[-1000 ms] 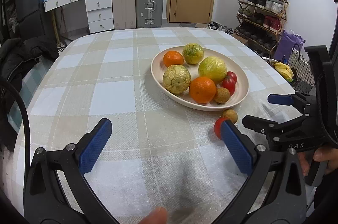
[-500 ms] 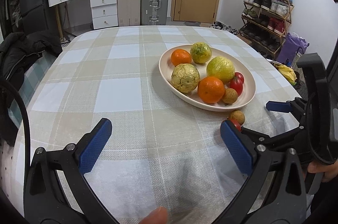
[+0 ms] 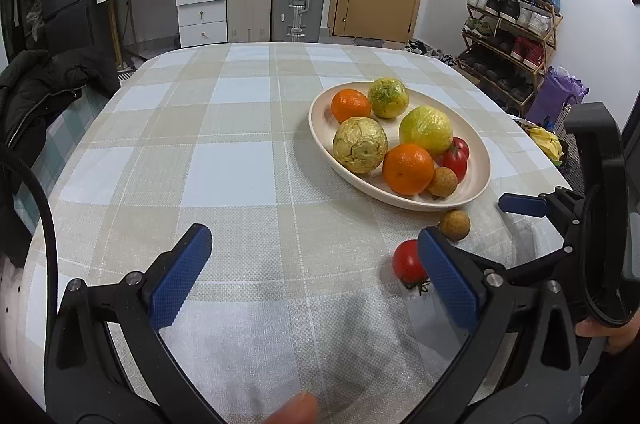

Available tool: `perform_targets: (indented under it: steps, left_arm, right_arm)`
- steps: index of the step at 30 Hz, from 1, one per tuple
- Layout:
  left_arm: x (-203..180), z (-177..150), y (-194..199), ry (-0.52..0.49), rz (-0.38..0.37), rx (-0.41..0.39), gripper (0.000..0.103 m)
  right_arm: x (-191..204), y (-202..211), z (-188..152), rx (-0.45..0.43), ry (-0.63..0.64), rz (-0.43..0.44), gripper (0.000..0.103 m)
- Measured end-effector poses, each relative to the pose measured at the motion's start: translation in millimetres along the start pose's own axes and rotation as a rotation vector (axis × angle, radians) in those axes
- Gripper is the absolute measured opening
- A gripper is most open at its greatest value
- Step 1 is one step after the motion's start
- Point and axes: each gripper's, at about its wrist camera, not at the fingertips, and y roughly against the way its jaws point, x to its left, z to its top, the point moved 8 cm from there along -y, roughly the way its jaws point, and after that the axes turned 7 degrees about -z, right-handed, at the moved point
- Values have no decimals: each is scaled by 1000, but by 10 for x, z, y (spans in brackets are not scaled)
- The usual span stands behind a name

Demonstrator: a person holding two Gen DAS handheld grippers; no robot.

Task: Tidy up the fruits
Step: 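Move the right tool to the small brown round fruit and grasp it, then grasp the last red tomato with the left tool while the right tool holds the brown fruit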

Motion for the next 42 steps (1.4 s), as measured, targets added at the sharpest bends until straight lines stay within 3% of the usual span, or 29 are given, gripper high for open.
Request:
perform_targets:
  steps: [3,5,7,11,20,35,39,41,42]
  left_arm:
    - [-11,-8,-13,-5,1,4,103]
    - [-9,-10,-19,-4,2,5,103]
    - [-9,-16,-21,1,-1,9,103]
    - [-17,-12,-32,-1,-6,11,103]
    - [-62,-11,-14,-17,-7,6,103]
    - [-164,-121,-129,-26,-28,59,103]
    - [-287,-191,-198,-52,-76,101,103]
    - [-365,-226,-239,-80,-96,124,95]
    - [-396,-237,-252,-92,-99,131,86]
  right_arm:
    - [3,-11,12,-1,2,8,101]
    - [30,0,22,-8,14,21,95]
    - [106,47,29,-31,50,48,82]
    - [201,90,34,-46,80,71,74]
    - [259,150,62,-70,77,119,24]
    - [7,520,46,-129,19,143,24]
    - [-110,610,71,-144,-6,146,24]
    - [-152,642,84,-151,-14,146,24]
    - [-172,650,84,-154,-17,144,24]
